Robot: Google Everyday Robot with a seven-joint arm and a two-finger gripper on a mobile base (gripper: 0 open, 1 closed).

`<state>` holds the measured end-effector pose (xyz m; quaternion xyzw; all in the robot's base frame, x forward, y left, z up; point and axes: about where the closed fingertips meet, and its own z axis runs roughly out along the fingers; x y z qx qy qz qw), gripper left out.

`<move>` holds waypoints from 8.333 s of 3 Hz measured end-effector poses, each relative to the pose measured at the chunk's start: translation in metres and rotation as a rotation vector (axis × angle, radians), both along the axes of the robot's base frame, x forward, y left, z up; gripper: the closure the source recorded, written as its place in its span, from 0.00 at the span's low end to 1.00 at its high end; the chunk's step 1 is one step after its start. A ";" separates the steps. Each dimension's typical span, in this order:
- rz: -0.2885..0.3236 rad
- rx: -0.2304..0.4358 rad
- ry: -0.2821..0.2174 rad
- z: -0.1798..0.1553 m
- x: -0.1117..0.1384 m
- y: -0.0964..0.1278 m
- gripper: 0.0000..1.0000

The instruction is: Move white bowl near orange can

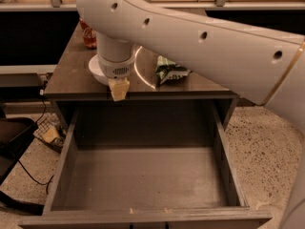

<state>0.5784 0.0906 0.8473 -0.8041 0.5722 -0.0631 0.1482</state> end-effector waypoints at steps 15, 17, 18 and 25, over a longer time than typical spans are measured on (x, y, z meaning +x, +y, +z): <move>-0.361 -0.026 -0.345 0.083 0.278 -0.137 1.00; -0.375 -0.059 -0.332 0.048 0.304 -0.139 1.00; -0.374 -0.059 -0.339 0.038 0.312 -0.136 1.00; -0.360 -0.127 -0.324 -0.007 0.329 -0.133 0.05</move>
Offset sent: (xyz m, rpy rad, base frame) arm -0.0003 0.0000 -0.0001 -0.0007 -0.0004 0.0005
